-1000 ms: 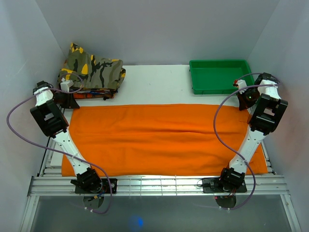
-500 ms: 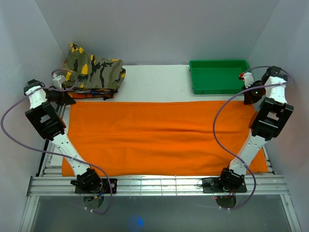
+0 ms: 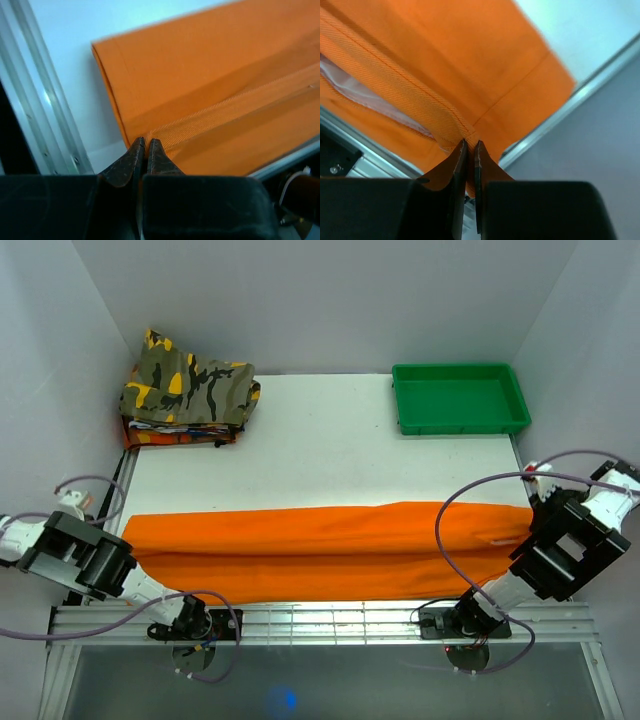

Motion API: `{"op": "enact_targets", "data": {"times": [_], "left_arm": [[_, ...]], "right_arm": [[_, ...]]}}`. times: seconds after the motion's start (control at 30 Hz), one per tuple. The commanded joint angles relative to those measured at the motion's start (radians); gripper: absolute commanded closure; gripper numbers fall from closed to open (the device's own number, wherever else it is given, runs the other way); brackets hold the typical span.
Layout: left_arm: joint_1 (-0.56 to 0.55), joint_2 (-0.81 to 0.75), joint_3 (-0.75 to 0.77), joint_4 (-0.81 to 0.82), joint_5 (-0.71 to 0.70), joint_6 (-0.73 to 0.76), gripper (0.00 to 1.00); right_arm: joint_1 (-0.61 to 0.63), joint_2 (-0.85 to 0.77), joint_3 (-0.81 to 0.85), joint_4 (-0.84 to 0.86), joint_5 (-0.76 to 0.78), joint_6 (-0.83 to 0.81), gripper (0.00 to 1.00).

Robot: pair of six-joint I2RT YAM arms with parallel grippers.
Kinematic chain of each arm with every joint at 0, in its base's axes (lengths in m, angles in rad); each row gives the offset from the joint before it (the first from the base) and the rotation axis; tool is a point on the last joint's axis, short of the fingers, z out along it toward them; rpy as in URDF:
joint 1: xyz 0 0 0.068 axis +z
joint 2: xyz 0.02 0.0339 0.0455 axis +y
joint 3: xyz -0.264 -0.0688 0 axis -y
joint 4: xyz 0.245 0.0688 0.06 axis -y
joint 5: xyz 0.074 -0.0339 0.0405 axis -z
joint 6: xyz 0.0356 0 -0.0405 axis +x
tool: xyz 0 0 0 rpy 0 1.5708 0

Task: Fold and stack the trousers
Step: Fold the trousers

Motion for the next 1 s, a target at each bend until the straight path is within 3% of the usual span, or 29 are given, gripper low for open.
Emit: {"op": "enact_targets", "data": {"times": [0.0,0.07,0.2,0.57,0.7,0.97], "left_arm": [[0.094,0.021,-0.109,0.019,-0.261,0.316,1.00],[0.120,0.085,-0.129,0.020,-0.319,0.305,1.00],[0.109,0.171,-0.085,0.051,-0.296,0.118,1.00],[-0.230,0.079,-0.282,0.486,-0.460,-0.385,1.00],[-0.284,0.153,-0.221,0.542,-0.493,-0.545,1.00],[-0.340,0.367,0.119,0.548,-0.488,-0.770,1.00]], "right_arm": [[-0.081,0.011,-0.101,0.091,0.145,-0.222,0.92],[-0.095,0.025,-0.159,0.125,0.182,-0.212,0.92],[-0.081,0.074,-0.217,0.193,0.219,-0.155,0.92],[0.072,0.114,-0.279,0.346,0.277,0.086,0.92],[0.163,0.143,-0.271,0.397,0.305,0.211,0.92],[0.278,0.277,-0.049,0.398,0.297,0.379,0.92]]}}
